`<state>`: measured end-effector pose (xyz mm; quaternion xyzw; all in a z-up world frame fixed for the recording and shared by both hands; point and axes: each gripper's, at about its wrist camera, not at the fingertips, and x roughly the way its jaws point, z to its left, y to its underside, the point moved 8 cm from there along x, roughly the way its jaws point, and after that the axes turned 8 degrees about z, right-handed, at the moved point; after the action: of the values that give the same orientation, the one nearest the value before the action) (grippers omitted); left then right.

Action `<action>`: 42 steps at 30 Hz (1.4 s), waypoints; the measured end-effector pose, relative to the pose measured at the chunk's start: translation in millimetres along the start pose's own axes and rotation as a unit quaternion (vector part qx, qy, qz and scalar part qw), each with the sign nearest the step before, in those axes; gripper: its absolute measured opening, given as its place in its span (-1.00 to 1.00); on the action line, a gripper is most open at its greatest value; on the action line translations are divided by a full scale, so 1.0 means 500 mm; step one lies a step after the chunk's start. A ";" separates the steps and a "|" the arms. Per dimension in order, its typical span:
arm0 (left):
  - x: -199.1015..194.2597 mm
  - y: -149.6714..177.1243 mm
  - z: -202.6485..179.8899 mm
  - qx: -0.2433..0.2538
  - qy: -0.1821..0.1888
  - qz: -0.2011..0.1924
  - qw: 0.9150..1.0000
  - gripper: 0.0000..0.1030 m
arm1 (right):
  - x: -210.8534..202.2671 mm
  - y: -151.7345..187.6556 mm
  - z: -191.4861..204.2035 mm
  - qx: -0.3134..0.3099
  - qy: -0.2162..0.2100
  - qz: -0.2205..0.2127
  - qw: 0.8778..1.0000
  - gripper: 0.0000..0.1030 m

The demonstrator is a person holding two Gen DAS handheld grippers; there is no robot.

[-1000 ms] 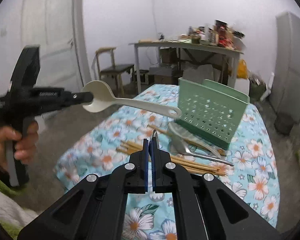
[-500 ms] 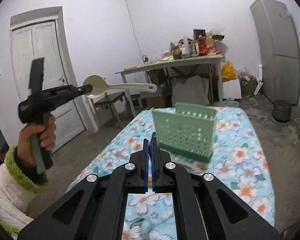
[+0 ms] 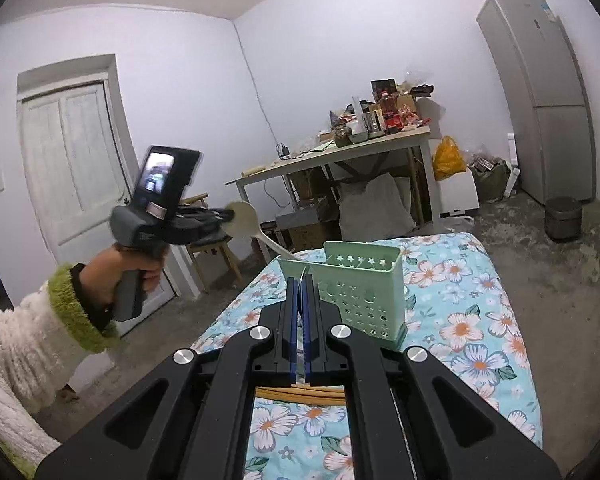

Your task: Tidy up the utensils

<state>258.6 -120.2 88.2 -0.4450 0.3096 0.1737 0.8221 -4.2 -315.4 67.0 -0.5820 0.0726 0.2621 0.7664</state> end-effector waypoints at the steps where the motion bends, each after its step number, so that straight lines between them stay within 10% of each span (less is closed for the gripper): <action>1: 0.011 -0.004 -0.010 0.010 -0.002 0.008 1.000 -0.96 | 0.000 0.000 -0.005 0.002 0.000 -0.001 1.000 -0.95; 7: 0.067 -0.004 -0.042 -0.030 0.096 0.044 0.994 -0.68 | -0.009 -0.011 -0.029 0.015 -0.004 -0.008 1.000 -0.95; 10: 0.066 -0.002 -0.026 -0.075 0.136 0.016 0.988 0.01 | -0.009 -0.020 -0.041 0.023 -0.009 -0.010 1.000 -0.95; 18: 0.006 0.043 0.034 -0.178 0.172 -0.058 0.967 0.36 | -0.006 -0.093 -0.042 0.020 -0.031 -0.029 0.999 -0.95; 32: -0.019 0.256 0.013 -0.245 0.216 -0.029 0.945 0.59 | 0.068 -0.290 -0.020 0.003 -0.103 -0.077 0.992 -0.95; 42: -0.026 0.339 0.010 -0.254 0.188 -0.017 0.949 0.60 | 0.256 -0.255 -0.076 0.009 -0.095 -0.011 0.995 -0.95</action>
<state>155.5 -23.9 -7.0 -0.6689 0.3963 0.1458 0.6117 174.1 -333.9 110.6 -0.5487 -0.0040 0.3072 0.7775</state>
